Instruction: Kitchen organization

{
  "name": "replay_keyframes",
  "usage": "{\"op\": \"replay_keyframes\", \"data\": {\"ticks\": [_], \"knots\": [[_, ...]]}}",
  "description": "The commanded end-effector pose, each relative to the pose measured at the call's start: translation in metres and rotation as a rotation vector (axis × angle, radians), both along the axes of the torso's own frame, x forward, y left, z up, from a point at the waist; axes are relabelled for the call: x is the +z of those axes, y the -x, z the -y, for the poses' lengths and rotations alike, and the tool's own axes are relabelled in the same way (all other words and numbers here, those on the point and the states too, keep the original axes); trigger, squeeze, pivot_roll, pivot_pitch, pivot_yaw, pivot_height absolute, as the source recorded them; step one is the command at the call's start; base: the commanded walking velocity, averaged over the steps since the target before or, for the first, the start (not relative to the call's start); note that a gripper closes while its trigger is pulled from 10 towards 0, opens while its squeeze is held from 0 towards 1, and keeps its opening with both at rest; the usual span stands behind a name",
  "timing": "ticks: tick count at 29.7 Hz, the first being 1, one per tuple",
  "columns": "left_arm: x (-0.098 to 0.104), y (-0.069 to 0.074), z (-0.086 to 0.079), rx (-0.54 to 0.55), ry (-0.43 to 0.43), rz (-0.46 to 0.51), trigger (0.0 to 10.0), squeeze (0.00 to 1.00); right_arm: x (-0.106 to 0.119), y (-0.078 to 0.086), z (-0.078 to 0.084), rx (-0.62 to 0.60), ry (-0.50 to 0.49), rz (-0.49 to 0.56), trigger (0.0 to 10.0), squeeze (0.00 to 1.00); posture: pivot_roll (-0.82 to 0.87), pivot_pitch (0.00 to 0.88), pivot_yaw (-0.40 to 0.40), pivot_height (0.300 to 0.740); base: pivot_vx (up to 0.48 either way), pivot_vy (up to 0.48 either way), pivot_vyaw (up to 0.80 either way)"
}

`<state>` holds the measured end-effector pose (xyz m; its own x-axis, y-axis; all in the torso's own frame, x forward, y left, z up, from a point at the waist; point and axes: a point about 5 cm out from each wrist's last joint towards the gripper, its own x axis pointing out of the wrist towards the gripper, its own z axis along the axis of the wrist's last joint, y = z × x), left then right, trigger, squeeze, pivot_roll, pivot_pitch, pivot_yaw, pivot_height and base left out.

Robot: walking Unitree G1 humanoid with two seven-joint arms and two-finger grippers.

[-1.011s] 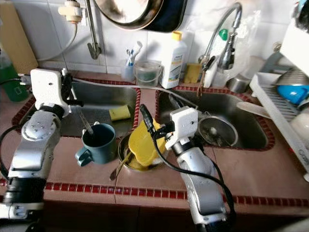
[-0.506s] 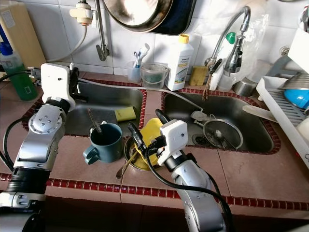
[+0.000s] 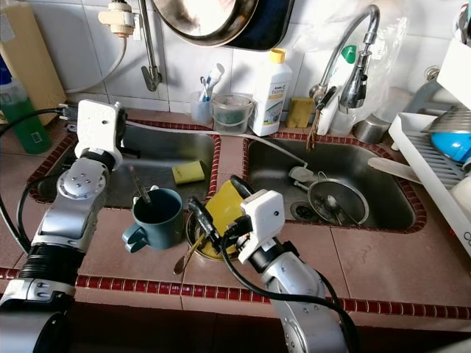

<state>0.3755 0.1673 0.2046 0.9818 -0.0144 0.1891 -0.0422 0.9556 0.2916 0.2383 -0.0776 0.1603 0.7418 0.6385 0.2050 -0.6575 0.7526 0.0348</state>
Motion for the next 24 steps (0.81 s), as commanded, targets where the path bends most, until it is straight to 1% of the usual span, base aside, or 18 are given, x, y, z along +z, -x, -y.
{"op": "replay_keyframes", "data": {"ticks": [1, 3, 10, 16, 18, 20, 21, 24], "knots": [[0.005, -0.003, 0.005, -0.013, -0.007, 0.013, 10.0, 0.00, 0.003, 0.003, 0.000, 0.021, -0.002, 0.000, 10.0, 0.00, -0.20, 0.022, -0.035, 0.740, 0.000, 0.000, 0.00], [0.001, -0.008, 0.008, -0.043, -0.021, -0.004, 10.0, 0.00, 0.002, 0.009, 0.000, 0.041, 0.015, -0.015, 10.0, 0.00, -0.21, 0.034, -0.035, 0.740, 0.000, 0.000, 0.00], [0.000, -0.010, 0.011, -0.114, -0.019, -0.013, 10.0, 0.00, 0.004, 0.013, 0.003, 0.038, 0.021, -0.021, 10.0, 0.00, -0.23, 0.050, -0.043, 0.740, 0.000, 0.000, 0.00], [-0.006, -0.012, 0.014, -0.168, 0.008, -0.049, 10.0, 0.00, 0.007, 0.016, 0.005, 0.037, 0.028, -0.024, 10.0, 0.00, -0.25, 0.057, -0.047, 0.740, 0.000, 0.000, 0.00], [-0.010, -0.014, 0.014, -0.190, 0.044, -0.076, 10.0, 0.00, 0.007, 0.017, 0.006, 0.036, 0.030, -0.028, 10.0, 0.00, -0.25, 0.061, -0.047, 0.740, 0.000, 0.000, 0.00], [-0.012, -0.014, 0.016, -0.207, 0.058, -0.089, 10.0, 0.00, 0.008, 0.018, 0.006, 0.037, 0.030, -0.030, 10.0, 0.00, -0.26, 0.063, -0.047, 0.740, 0.000, 0.000, 0.00], [-0.015, -0.015, 0.017, -0.233, 0.072, -0.107, 10.0, 0.00, 0.008, 0.020, 0.006, 0.038, 0.030, -0.034, 10.0, 0.00, -0.26, 0.063, -0.047, 0.740, 0.000, 0.000, 0.00], [-0.019, -0.015, 0.017, -0.242, 0.071, -0.121, 10.0, 0.00, 0.009, 0.022, 0.006, 0.040, 0.028, -0.038, 10.0, 0.00, -0.26, 0.066, -0.046, 0.740, 0.000, 0.000, 0.00]]}}
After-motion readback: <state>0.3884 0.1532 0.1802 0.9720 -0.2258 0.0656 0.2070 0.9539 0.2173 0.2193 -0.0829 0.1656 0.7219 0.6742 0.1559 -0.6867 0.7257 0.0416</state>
